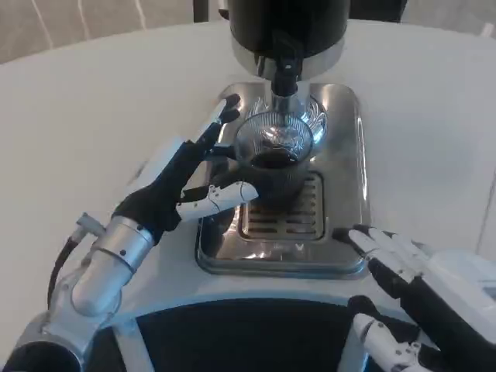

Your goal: Grasp the cup under the faucet to collect the drink, then remove the cup.

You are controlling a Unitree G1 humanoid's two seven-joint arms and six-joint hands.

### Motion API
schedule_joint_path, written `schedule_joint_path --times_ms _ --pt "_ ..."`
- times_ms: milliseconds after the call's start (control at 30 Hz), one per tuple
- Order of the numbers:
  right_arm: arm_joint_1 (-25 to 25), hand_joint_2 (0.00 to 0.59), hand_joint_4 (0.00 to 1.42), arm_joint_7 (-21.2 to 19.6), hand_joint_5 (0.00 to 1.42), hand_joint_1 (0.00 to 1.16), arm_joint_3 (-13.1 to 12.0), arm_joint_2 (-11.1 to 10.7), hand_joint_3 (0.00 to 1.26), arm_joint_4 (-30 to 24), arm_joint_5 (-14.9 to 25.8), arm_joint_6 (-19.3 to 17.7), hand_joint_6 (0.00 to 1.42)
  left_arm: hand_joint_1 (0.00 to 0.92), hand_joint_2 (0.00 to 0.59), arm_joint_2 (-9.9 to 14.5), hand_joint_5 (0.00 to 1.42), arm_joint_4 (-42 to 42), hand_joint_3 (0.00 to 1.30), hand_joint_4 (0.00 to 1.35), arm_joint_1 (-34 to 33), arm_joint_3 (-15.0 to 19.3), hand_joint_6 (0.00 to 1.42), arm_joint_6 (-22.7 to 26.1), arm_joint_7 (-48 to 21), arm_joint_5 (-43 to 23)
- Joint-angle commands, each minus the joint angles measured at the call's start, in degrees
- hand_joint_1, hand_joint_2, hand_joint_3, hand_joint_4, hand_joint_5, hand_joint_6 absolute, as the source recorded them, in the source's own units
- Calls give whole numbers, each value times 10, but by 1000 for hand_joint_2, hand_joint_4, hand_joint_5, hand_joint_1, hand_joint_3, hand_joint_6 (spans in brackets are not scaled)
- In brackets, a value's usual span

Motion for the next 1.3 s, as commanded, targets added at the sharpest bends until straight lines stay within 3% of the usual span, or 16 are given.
schedule_joint_path --times_ms 33,433,867,1300 --pt "21 586 0 -1 0 0 7 40 55 -9 -11 -10 0 284 61 -5 360 9 37 10 -3 0 304 -9 -20 -9" --pt "45 585 0 -12 0 0 12 47 63 -9 -7 -14 0 284 61 4 330 -2 50 34 -8 -5 274 -27 -2 6" --pt "35 584 0 -7 0 0 45 42 71 -9 -31 14 0 284 61 17 330 3 65 44 -13 1 286 -24 -5 0" --pt "40 584 0 -4 0 0 29 37 81 -9 -22 17 0 312 76 -9 383 16 77 53 -24 2 337 -21 -29 -9"
